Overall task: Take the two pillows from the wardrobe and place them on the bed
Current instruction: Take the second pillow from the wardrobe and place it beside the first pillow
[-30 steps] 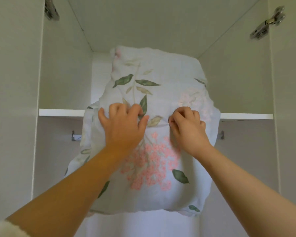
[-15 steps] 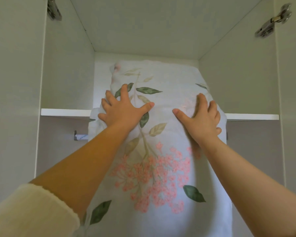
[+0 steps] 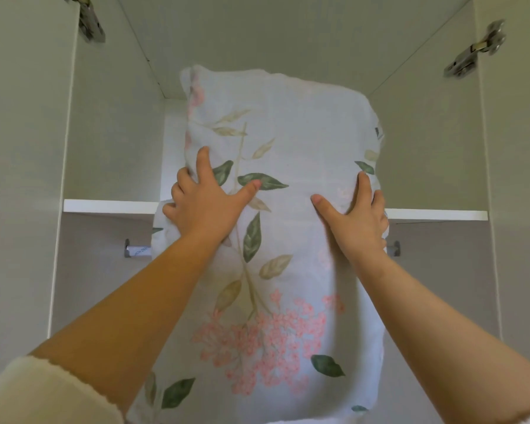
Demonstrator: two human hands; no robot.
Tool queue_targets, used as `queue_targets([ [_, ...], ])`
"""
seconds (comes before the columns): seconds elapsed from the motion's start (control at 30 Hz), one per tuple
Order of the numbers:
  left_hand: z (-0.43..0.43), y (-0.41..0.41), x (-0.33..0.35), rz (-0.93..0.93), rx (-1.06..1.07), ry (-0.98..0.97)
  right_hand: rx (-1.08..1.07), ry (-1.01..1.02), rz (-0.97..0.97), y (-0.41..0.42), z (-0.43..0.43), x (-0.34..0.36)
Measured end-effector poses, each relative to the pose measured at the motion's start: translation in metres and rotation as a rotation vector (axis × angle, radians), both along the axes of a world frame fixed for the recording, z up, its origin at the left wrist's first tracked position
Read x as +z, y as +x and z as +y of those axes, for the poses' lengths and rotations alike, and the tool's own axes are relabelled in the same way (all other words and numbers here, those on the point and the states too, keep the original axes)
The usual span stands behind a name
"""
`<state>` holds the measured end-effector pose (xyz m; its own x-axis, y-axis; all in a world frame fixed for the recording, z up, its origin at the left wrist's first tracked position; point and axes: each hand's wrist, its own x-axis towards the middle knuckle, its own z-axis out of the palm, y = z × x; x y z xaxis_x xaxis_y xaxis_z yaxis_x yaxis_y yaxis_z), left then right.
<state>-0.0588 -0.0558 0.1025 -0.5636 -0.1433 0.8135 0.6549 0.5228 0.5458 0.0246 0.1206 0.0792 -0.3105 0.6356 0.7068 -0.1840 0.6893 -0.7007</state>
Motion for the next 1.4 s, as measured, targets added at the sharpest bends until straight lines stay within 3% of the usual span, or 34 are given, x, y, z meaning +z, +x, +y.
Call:
queue_targets([
  [0.17,-0.006,0.002,0.013,-0.045,-0.129,0.048,0.038,-0.043,0.043,0.006,0.002,0.005],
  [0.33,-0.016,-0.003,0.023,-0.167,-0.505,0.255,0.103,-0.067,0.122,0.008,0.005,0.006],
  [0.43,-0.023,0.000,0.031,-0.322,-0.717,0.403,0.115,-0.139,0.131,0.005,0.008,0.003],
  [0.57,-0.031,0.005,0.030,-0.551,-0.974,0.358,0.236,-0.272,0.229,0.004,0.012,-0.003],
  [0.7,-0.037,0.006,0.012,-0.564,-1.059,0.345,0.238,-0.275,0.365,0.010,0.011,-0.016],
  [0.83,-0.043,0.006,-0.019,-0.458,-1.033,0.387,0.251,-0.273,0.403,0.016,0.010,-0.045],
  [1.2,-0.053,0.037,-0.112,-0.391,-1.033,0.406,0.213,-0.299,0.293,0.044,0.007,-0.142],
  [1.4,-0.046,0.055,-0.175,-0.531,-0.961,0.491,0.140,-0.407,0.111,0.059,0.009,-0.217],
])
